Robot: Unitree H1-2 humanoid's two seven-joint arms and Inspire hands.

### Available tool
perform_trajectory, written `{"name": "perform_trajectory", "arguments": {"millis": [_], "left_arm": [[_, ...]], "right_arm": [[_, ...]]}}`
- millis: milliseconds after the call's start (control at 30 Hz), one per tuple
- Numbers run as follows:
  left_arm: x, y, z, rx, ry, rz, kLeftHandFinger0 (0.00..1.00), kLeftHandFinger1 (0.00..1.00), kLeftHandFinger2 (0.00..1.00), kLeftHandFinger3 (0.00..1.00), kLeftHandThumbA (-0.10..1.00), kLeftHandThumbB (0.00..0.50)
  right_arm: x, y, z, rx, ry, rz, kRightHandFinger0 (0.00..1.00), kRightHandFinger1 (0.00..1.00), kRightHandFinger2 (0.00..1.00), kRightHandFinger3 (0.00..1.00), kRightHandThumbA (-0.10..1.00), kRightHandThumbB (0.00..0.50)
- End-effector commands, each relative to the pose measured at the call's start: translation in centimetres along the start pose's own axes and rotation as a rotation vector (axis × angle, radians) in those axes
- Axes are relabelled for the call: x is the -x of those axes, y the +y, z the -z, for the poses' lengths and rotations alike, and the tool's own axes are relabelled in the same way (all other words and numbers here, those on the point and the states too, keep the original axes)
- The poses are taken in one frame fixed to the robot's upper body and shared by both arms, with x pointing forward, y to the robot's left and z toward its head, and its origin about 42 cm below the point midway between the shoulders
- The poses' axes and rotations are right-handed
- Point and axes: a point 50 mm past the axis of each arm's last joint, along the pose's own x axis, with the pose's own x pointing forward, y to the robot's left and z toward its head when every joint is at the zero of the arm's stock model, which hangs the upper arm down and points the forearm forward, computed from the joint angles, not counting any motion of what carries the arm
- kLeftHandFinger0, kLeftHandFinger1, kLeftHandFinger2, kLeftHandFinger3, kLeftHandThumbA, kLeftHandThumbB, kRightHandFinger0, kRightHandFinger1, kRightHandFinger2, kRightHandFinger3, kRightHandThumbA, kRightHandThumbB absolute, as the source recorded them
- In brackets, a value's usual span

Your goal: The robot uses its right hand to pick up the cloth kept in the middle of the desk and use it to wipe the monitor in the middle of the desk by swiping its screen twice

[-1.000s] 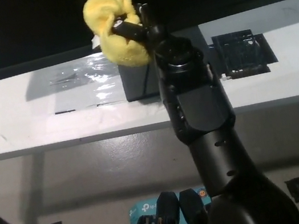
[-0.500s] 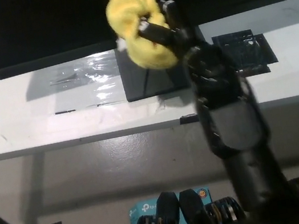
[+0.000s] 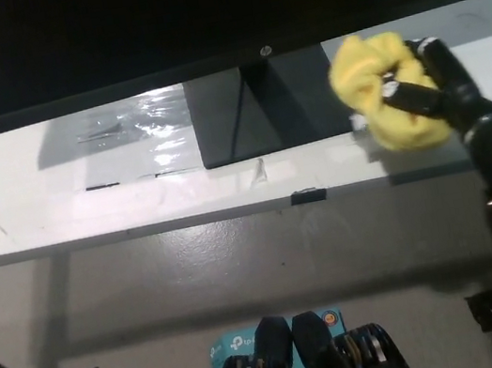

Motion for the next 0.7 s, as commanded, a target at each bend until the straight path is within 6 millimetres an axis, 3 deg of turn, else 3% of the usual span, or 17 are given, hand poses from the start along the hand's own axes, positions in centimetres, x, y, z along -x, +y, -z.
{"name": "perform_trajectory", "arguments": {"millis": [0, 100, 133, 167, 200, 233, 267, 300, 333, 367, 400, 433, 467, 500, 600, 667], "left_arm": [[1.1, 1.3, 0.5, -0.015, -0.014, -0.02, 0.54, 0.56, 0.69, 0.92, 0.11, 0.013], [1.1, 1.3, 0.6, -0.016, -0.017, -0.021, 0.54, 0.56, 0.7, 0.92, 0.13, 0.015], [1.2, 1.3, 0.7, -0.012, -0.015, -0.023, 0.53, 0.55, 0.7, 0.91, 0.14, 0.013], [1.1, 1.3, 0.8, -0.009, -0.014, -0.022, 0.53, 0.55, 0.7, 0.91, 0.15, 0.013], [1.1, 1.3, 0.8, -0.01, -0.012, -0.022, 0.53, 0.55, 0.7, 0.91, 0.15, 0.012], [1.3, 1.4, 0.6, -0.014, -0.008, -0.02, 0.55, 0.56, 0.7, 0.91, 0.14, 0.005], [1.4, 1.4, 0.4, -0.013, -0.007, -0.022, 0.56, 0.56, 0.7, 0.91, 0.13, 0.001], [1.5, 1.4, 0.4, -0.014, -0.014, -0.022, 0.55, 0.55, 0.7, 0.91, 0.11, 0.002], [1.8, 1.7, 0.6, -0.016, -0.009, -0.029, 0.55, 0.55, 0.7, 0.91, 0.11, 0.002], [1.9, 1.8, 0.7, -0.012, -0.012, -0.03, 0.55, 0.56, 0.7, 0.9, 0.11, 0.005], [1.8, 1.8, 0.8, -0.016, -0.016, -0.03, 0.54, 0.56, 0.69, 0.9, 0.11, 0.006], [1.7, 1.8, 0.7, -0.018, -0.017, -0.028, 0.54, 0.55, 0.69, 0.9, 0.11, 0.006], [1.7, 1.9, 0.7, -0.017, -0.015, -0.028, 0.54, 0.56, 0.7, 0.9, 0.12, 0.006], [1.5, 1.9, 1.0, -0.017, -0.01, -0.028, 0.53, 0.55, 0.7, 0.91, 0.13, 0.012], [1.6, 2.0, 0.8, -0.02, -0.008, -0.031, 0.54, 0.56, 0.7, 0.92, 0.16, 0.013], [1.6, 2.1, 0.7, -0.024, -0.008, -0.03, 0.54, 0.56, 0.7, 0.92, 0.16, 0.013]], "right_arm": [[-1.3, -3.2, -0.4, 0.104, 0.011, 0.052, 0.0, 0.03, 0.38, 0.16, -0.1, 0.0], [-2.5, -4.7, 0.2, 0.153, 0.057, 0.113, 0.0, 0.05, 0.41, 0.15, -0.1, 0.0], [-3.2, -5.1, 0.4, 0.211, 0.06, 0.16, 0.01, 0.11, 0.48, 0.2, -0.1, 0.015], [-3.6, -5.5, 0.6, 0.261, 0.057, 0.204, 0.0, 0.13, 0.44, 0.24, -0.1, 0.005], [-3.8, -5.6, 0.7, 0.276, 0.054, 0.213, 0.02, 0.17, 0.45, 0.41, -0.1, 0.027], [-4.1, -5.7, 0.8, 0.319, 0.048, 0.238, 0.08, 0.25, 0.51, 0.62, -0.1, 0.05], [-4.2, -5.7, 0.8, 0.342, 0.042, 0.246, 0.11, 0.28, 0.54, 0.71, -0.1, 0.049], [-4.1, -5.6, 0.8, 0.362, 0.022, 0.243, 0.05, 0.23, 0.49, 0.9, -0.1, 0.049], [-4.3, -5.1, 0.8, 0.358, 0.019, 0.237, 0.01, 0.21, 0.45, 0.91, -0.1, 0.053], [-4.2, -4.6, 0.5, 0.433, 0.028, 0.184, 0.34, 0.61, 0.85, 1.0, 0.09, 0.077], [-4.1, -4.4, 0.4, 0.43, 0.054, 0.16, 0.53, 0.91, 1.0, 1.0, 0.22, 0.085], [-4.0, -4.3, 0.4, 0.431, 0.07, 0.146, 0.75, 1.0, 1.0, 1.0, 0.32, 0.181], [-4.0, -4.1, 0.4, 0.436, 0.076, 0.139, 0.87, 1.0, 1.0, 1.0, 0.35, 0.158], [-3.8, -3.3, 0.4, 0.423, 0.081, 0.113, 1.0, 1.0, 1.0, 1.0, 0.38, 0.252], [-3.5, -2.5, 0.0, 0.467, 0.058, 0.112, 1.0, 1.0, 1.0, 1.0, 0.41, 0.37], [-3.3, -2.3, -0.5, 0.473, 0.04, 0.108, 1.0, 1.0, 1.0, 1.0, 0.43, 0.407]]}}
